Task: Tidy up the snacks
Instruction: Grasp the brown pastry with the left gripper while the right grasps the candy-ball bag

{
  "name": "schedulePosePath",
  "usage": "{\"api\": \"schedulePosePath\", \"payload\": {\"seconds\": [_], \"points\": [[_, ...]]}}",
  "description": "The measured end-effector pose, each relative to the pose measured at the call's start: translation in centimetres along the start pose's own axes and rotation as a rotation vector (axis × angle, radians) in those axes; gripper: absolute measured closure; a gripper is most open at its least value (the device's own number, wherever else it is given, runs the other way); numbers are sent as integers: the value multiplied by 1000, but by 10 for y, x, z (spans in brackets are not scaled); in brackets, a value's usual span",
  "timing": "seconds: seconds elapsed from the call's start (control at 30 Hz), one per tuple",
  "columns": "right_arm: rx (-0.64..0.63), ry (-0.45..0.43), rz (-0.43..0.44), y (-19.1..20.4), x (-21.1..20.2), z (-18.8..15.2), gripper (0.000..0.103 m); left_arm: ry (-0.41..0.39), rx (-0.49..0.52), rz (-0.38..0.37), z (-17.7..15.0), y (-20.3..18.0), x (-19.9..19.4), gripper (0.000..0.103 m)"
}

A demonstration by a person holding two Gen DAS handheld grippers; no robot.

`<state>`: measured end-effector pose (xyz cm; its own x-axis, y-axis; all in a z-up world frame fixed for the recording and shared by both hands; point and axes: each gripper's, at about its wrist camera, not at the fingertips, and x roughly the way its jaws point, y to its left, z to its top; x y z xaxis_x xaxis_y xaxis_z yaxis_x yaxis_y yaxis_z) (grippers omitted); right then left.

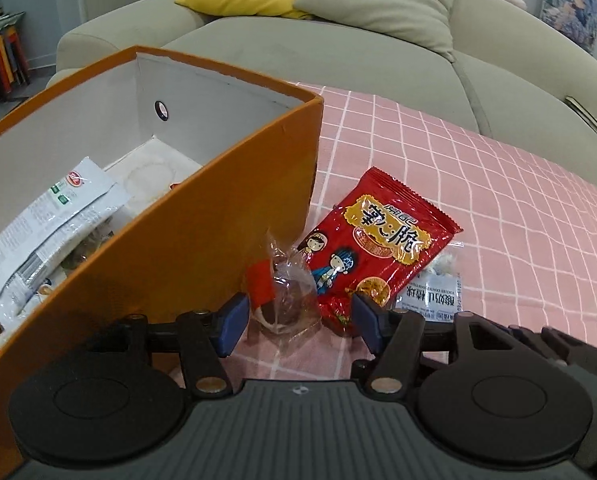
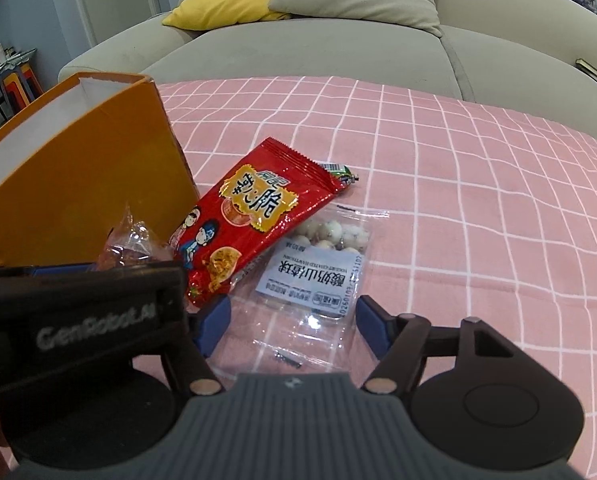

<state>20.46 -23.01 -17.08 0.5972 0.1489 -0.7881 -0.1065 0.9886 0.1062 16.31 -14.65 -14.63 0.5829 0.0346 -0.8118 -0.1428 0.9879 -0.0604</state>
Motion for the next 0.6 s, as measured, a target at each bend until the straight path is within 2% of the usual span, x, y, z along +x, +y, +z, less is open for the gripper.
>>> {"api": "schedulePosePath", "payload": {"seconds": [0.17, 0.23, 0.4, 0.6], "points": [[0, 6, 5, -8, -4, -3, 40, -18, 6, 19, 0, -5, 9, 35], [0, 15, 0, -12, -9, -7, 39, -16, 8, 21, 1, -4, 14, 42], [9, 33, -13, -23, -26, -23, 39, 6, 15, -42, 4, 4, 17, 58], [27, 64, -35, -30, -50, -44, 39, 41, 75, -100, 3, 11, 11, 60]]}}
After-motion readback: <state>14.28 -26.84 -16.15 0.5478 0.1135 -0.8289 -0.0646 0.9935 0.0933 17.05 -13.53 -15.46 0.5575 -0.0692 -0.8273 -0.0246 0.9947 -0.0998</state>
